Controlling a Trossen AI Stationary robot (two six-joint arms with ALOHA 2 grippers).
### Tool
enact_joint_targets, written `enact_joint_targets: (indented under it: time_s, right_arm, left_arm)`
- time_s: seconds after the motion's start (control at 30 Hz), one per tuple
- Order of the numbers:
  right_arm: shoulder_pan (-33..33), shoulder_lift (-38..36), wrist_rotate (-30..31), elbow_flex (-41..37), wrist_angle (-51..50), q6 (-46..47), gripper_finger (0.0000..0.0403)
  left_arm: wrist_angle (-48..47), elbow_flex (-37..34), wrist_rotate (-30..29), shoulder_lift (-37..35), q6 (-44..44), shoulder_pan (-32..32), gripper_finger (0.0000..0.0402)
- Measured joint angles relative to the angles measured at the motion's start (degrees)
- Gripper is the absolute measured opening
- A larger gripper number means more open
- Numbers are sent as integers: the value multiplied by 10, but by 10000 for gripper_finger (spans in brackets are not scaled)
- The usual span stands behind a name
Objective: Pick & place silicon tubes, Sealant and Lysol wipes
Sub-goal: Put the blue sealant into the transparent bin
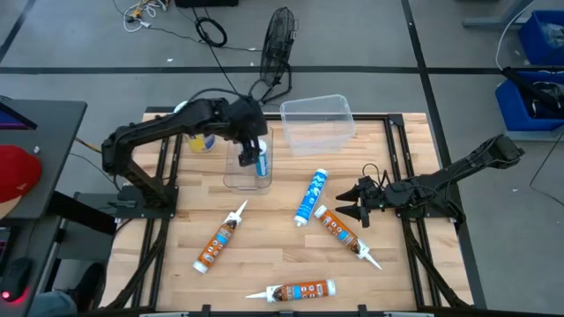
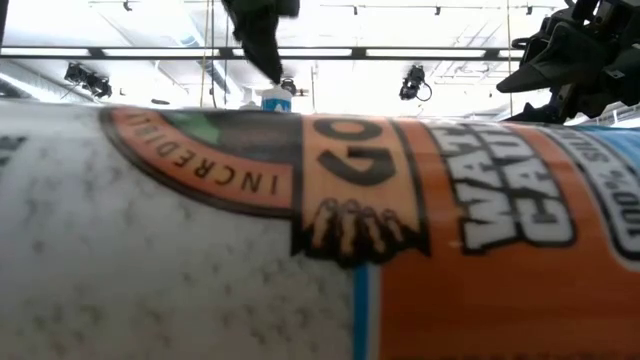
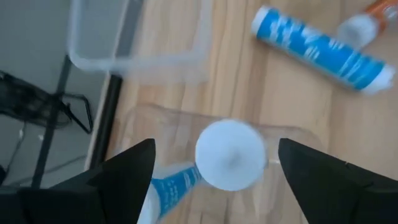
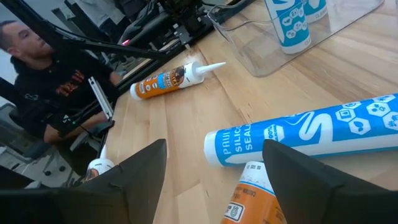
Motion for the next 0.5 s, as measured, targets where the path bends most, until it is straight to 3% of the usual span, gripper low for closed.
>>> enact_joint_targets:
  time_s: [0.33, 0.5]
  right_arm:
    - [-11, 0, 4, 11, -9, 3, 272]
    - [-11, 28, 0, 96, -88, -53, 272]
  left_arm:
    - [-34, 119, -3, -13, -19, -63, 348]
    - [-76, 124, -50, -12, -20, -117, 348]
